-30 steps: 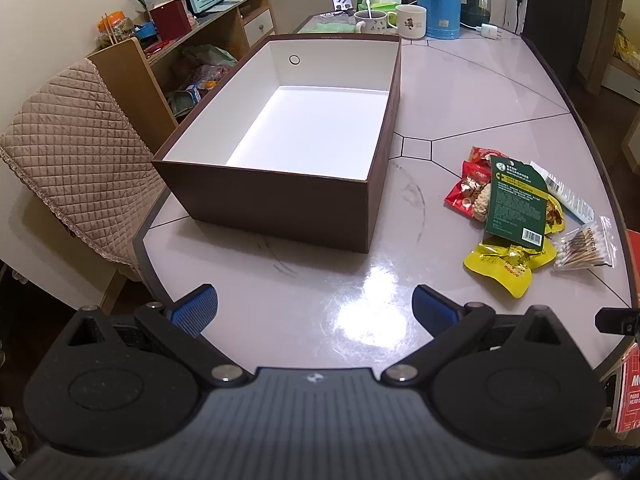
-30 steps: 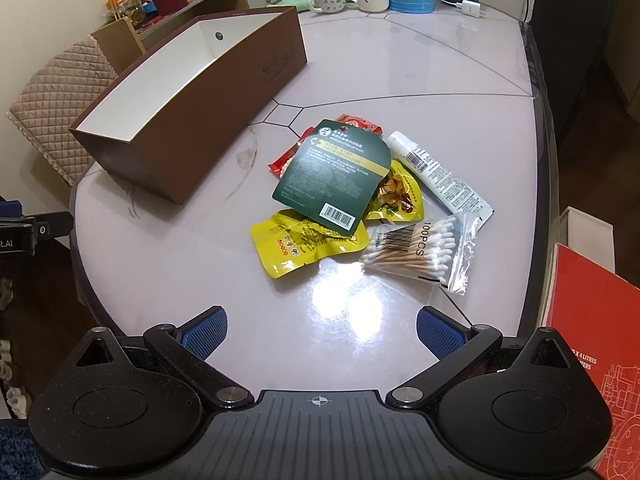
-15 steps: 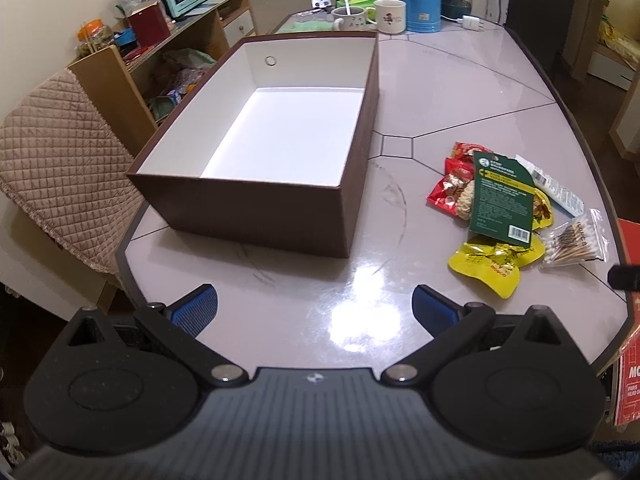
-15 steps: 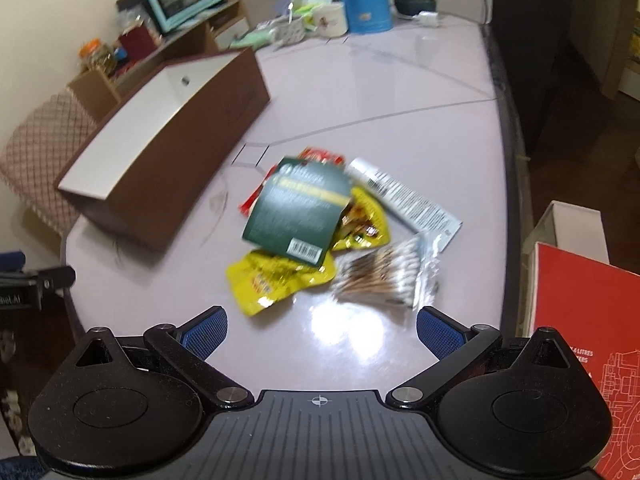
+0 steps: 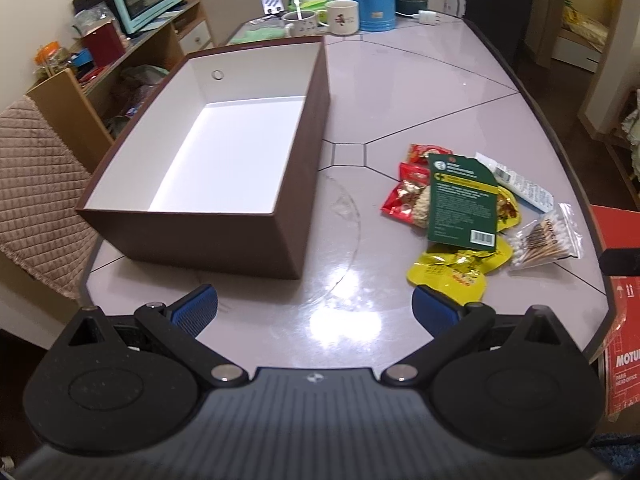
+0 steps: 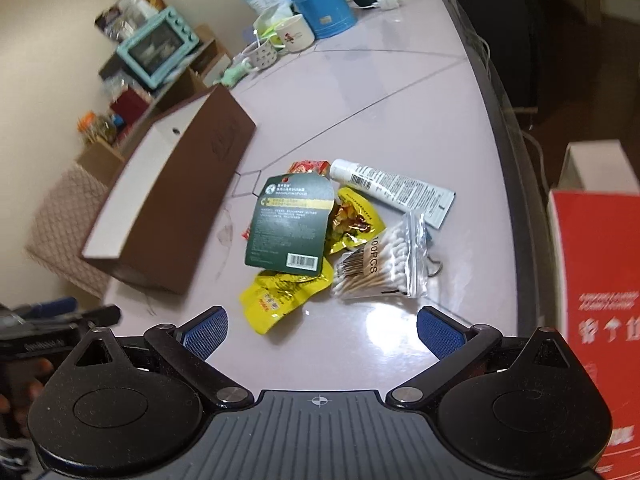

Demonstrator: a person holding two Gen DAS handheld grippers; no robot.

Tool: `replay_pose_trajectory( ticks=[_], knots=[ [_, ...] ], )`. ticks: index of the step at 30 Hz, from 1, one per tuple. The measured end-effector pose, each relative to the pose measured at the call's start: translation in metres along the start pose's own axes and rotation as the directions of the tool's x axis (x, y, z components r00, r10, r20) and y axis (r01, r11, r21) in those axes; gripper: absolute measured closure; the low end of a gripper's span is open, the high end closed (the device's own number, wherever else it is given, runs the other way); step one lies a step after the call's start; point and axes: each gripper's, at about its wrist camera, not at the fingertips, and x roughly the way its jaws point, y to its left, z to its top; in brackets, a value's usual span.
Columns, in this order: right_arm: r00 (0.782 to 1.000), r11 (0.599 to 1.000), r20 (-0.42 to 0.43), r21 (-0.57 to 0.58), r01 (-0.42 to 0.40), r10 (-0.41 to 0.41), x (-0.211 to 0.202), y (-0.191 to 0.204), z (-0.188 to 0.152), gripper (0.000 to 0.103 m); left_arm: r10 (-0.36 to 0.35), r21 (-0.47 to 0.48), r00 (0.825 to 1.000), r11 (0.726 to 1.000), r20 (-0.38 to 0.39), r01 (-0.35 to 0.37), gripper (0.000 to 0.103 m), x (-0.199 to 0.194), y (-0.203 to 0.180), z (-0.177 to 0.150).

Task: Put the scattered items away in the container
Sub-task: 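Lower the right tool onto the green card packet and close it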

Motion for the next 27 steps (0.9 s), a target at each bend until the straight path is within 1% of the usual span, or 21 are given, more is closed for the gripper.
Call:
replay_pose_trajectory(
  ticks=[4,10,13,14,15,17,20,23,27],
  knots=[
    [0.998,0.994,0.018,0.09,-0.056,0.055,-0.002,-0.017,0.003,0.0,-0.034,0.013,0.999,0.999,0.001,0.034,0.001,0.004,-0.005,0.005],
    [0.997,0.982,0.051,0.172,-0.072,0.064,-0.004,-0.035,0.01,0.0,-0.078,0.031,0.997,0.997,0.012,0.077,0.001,0.011,-0.012,0.013],
    [0.994,0.982,0.083,0.173,-0.082,0.068,-0.008,-0.038,0.015,0.002,-0.101,0.046,0.995,0.994,0.016,0.1,0.001,0.015,-0.017,0.018],
    [0.993,0.981,0.095,0.172,-0.085,0.07,-0.009,-0.039,0.017,0.014,-0.109,0.052,0.994,0.993,0.017,0.108,0.001,0.016,-0.018,0.02],
    [0.992,0.981,0.103,0.17,-0.092,0.075,-0.01,-0.039,0.018,0.02,-0.118,0.058,0.993,0.991,0.017,0.117,0.001,0.017,-0.02,0.021],
    [0.989,0.981,0.117,0.163,-0.107,0.089,-0.01,-0.039,0.021,0.02,-0.132,0.067,0.991,0.989,0.013,0.131,0.001,0.021,-0.023,0.024],
    [0.984,0.979,0.139,0.154,-0.131,0.11,-0.011,-0.039,0.025,0.02,-0.134,0.075,0.991,0.988,0.013,0.133,0.001,0.024,-0.025,0.029],
    [0.984,0.983,0.129,0.115,-0.14,0.125,-0.004,-0.031,0.029,0.02,-0.126,0.079,0.992,0.989,0.017,0.124,0.001,0.026,-0.024,0.034],
    [0.983,0.985,0.102,0.07,-0.16,0.152,0.015,-0.019,0.034,0.02,-0.122,0.078,0.992,0.99,0.024,0.119,0.001,0.027,-0.018,0.039]
  ],
)
